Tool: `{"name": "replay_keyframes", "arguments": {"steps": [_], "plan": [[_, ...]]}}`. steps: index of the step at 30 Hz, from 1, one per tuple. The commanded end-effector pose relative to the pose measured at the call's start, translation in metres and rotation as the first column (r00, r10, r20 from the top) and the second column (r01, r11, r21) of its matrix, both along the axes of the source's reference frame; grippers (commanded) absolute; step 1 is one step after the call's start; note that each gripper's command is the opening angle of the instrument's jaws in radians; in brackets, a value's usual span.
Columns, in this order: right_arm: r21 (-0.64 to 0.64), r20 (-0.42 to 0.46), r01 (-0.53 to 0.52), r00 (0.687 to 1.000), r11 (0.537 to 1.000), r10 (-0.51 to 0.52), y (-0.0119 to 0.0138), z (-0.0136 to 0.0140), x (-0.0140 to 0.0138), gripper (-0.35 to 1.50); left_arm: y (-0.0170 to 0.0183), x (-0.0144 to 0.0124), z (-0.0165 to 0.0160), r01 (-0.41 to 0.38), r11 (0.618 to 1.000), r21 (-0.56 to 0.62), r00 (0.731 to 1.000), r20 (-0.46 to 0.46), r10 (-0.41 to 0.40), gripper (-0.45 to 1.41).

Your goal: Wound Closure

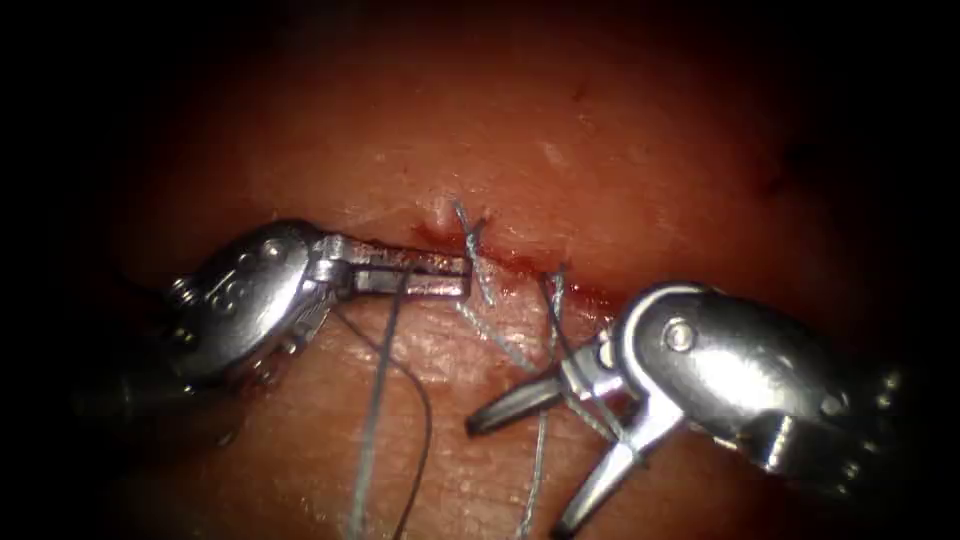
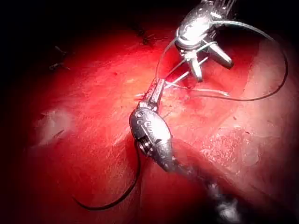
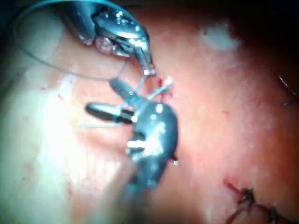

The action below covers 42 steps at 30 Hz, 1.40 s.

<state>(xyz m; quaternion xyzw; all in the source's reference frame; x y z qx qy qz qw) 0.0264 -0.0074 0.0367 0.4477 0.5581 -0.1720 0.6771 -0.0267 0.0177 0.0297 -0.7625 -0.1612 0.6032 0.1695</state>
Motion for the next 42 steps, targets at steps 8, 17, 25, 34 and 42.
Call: {"name": "replay_keyframes", "arguments": {"steps": [8,17,25,34,42], "plan": [[-0.094,0.078,0.114,0.991,0.989,-0.107,-0.0017,0.0037,0.0010,0.83,-0.0001,-0.0007,0.0005,-0.008,1.000,-0.003,1.000,0.006,0.008,-0.45],[-0.237,0.205,0.196,0.967,0.952,-0.148,-0.0015,0.0059,0.0011,0.61,-0.0002,-0.0007,0.0004,-0.008,1.000,-0.002,1.000,0.006,0.008,-0.45],[-0.295,0.243,0.256,0.952,0.921,-0.187,-0.0017,0.0061,0.0011,0.16,-0.0002,-0.0006,0.0003,-0.009,1.000,-0.002,1.000,0.006,0.009,-0.45],[-0.317,0.247,0.294,0.943,0.902,-0.221,-0.0019,0.0062,0.0014,-0.35,-0.0002,-0.0006,0.0003,-0.009,1.000,-0.002,1.000,0.006,0.009,-0.45],[-0.319,0.200,0.269,0.956,0.909,-0.213,-0.0017,0.0066,0.0017,-0.35,-0.0001,-0.0004,0.0002,-0.010,1.000,-0.001,1.000,0.008,0.010,-0.45]]}}
